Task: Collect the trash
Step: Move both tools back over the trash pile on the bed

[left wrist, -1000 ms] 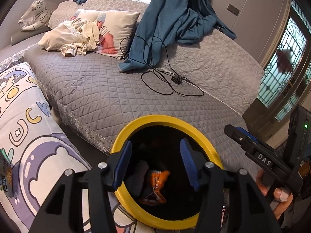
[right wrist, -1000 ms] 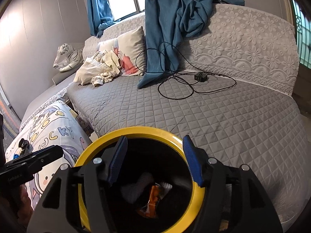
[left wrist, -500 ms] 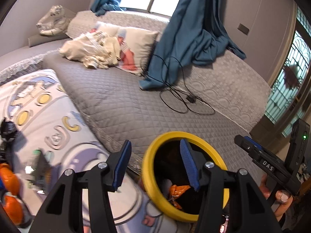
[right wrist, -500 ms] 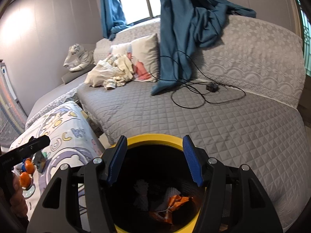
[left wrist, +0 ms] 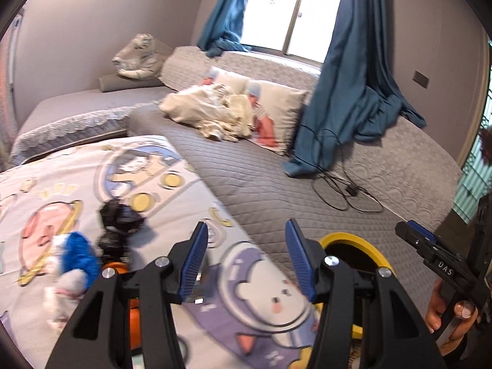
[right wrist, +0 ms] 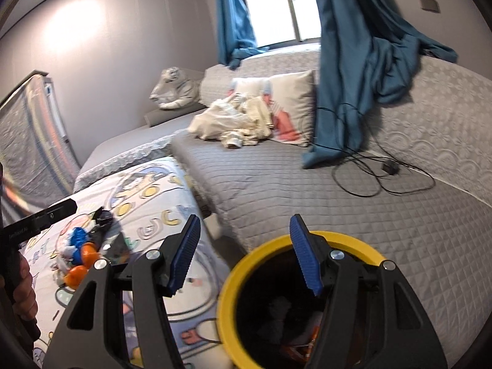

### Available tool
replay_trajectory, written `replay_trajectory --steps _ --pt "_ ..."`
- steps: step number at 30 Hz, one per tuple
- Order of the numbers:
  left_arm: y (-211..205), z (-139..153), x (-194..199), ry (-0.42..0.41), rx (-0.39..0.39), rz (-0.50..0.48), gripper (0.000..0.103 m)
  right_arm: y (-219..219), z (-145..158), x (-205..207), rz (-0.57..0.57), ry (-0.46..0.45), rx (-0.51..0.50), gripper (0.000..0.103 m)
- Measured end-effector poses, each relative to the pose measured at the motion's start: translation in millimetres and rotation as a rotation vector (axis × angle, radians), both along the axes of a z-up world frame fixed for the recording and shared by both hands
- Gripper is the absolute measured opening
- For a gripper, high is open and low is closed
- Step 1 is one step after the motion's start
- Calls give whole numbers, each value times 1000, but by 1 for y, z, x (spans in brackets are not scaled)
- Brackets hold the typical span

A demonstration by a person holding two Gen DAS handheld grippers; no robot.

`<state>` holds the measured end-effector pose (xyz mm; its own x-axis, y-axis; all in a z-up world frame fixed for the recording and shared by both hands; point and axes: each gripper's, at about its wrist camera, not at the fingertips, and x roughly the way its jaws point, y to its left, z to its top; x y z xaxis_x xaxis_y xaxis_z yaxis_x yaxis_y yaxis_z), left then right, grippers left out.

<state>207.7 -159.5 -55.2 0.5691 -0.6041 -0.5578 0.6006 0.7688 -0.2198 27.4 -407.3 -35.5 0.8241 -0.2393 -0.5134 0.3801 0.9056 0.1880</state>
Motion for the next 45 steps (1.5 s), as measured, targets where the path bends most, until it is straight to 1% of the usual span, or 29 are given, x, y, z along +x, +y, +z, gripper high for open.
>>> replay_trajectory --steps 11,19,23,25,29,34,40,45 --pt "84 11 8 -37 21 162 52 66 14 44 155 -2 -37 58" --pt "137 6 10 -32 39 260 53 109 12 73 251 23 -55 58" --pt "161 -2 14 -13 46 305 54 125 7 90 301 43 -41 61" --pt "174 -8 15 -4 48 322 57 134 3 99 320 58 -42 61" --pt "190 -19 18 10 62 339 57 148 -5 112 346 79 -47 61" --pt "205 -35 18 48 61 358 63 161 -18 132 367 117 -41 61" --pt "217 -61 15 96 73 367 66 166 -36 154 378 164 -24 63" --pt "223 -81 9 128 97 361 67 163 -48 167 373 189 -20 64"
